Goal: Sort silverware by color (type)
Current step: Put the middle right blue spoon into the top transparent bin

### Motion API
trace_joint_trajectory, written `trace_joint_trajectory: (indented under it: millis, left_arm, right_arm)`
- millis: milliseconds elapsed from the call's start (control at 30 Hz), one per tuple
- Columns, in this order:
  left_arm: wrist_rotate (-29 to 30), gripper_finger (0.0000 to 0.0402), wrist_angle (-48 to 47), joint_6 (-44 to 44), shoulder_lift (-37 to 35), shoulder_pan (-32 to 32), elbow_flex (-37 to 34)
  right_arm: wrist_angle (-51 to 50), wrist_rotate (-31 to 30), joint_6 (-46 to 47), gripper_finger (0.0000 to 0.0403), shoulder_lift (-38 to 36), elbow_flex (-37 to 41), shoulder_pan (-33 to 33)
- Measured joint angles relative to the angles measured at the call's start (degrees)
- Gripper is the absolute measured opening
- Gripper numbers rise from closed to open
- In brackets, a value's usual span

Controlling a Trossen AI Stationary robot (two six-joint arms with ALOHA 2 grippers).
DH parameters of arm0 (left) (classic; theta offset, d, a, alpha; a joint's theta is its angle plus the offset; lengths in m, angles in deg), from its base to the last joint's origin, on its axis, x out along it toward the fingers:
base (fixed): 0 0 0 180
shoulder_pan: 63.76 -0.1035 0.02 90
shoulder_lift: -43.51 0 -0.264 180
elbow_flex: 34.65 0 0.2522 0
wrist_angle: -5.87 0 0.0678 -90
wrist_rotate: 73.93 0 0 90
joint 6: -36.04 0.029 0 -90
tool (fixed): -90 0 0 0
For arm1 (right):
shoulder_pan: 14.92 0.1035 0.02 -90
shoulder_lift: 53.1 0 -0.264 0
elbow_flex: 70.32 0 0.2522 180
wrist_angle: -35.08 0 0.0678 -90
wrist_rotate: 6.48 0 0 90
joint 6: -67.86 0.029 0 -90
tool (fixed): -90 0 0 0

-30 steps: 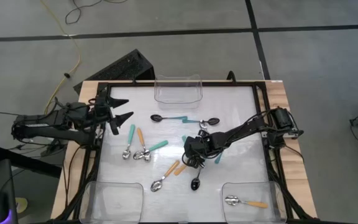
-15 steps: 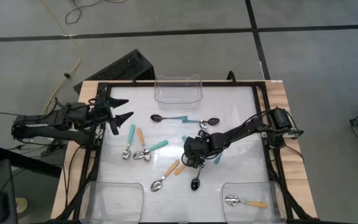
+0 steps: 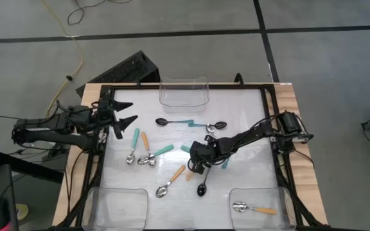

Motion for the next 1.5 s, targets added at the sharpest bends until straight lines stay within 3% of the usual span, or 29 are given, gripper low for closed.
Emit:
trace_joint_trajectory:
  millis: [933, 1500]
  left_arm:
    - [0.0, 0.0293, 0.0, 0.0, 0.0, 0.0, 0.0]
    - [0.0, 0.0293, 0.0, 1.1, 0.0, 0.0, 0.0]
  right_arm:
    - [-2.3, 2.4, -2.0, 0.0068, -0.9, -4.4, -1.2]
    - [-7.2, 0.0, -20.9, 0.0068, -2.2, -20.4, -7.7]
